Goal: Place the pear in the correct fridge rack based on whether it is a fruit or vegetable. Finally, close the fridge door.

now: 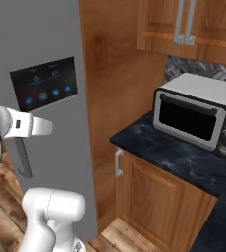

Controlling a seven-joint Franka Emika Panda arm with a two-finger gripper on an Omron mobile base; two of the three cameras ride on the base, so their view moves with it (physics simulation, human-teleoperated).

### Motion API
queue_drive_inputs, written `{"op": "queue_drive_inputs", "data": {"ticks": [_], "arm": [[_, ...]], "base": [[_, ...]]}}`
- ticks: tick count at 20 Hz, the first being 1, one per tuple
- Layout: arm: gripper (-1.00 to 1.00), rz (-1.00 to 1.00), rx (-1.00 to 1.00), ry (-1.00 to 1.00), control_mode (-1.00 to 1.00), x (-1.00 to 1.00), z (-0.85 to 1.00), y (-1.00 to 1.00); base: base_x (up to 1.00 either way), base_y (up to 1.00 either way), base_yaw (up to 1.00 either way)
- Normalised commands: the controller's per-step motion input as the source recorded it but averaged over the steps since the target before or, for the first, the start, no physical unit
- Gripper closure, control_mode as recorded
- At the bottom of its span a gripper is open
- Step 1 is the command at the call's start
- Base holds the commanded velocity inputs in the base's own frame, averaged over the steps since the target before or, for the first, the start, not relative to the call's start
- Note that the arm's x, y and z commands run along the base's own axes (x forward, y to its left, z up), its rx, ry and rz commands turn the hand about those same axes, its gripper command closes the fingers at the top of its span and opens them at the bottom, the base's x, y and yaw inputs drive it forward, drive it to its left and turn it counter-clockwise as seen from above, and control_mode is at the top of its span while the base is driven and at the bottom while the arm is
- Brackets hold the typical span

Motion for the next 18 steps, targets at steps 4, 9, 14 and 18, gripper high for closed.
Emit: {"op": "queue_drive_inputs", "data": {"ticks": [4,9,14,18], "arm": [[-1.0,0.0,0.0,0.0,1.0,0.0,0.0,0.0],[-1.0,0.0,0.0,0.0,1.0,0.0,0.0,0.0],[-1.0,0.0,0.0,0.0,1.0,0.0,0.0,0.0],[-1.0,0.04,0.09,0.0,-1.0,0.62,0.01,-0.18]], "base": [[0.6,-0.25,0.39],[0.4,-0.18,0.32],[0.2,-0.06,0.0],[0.0,0.0,0.0]]}}
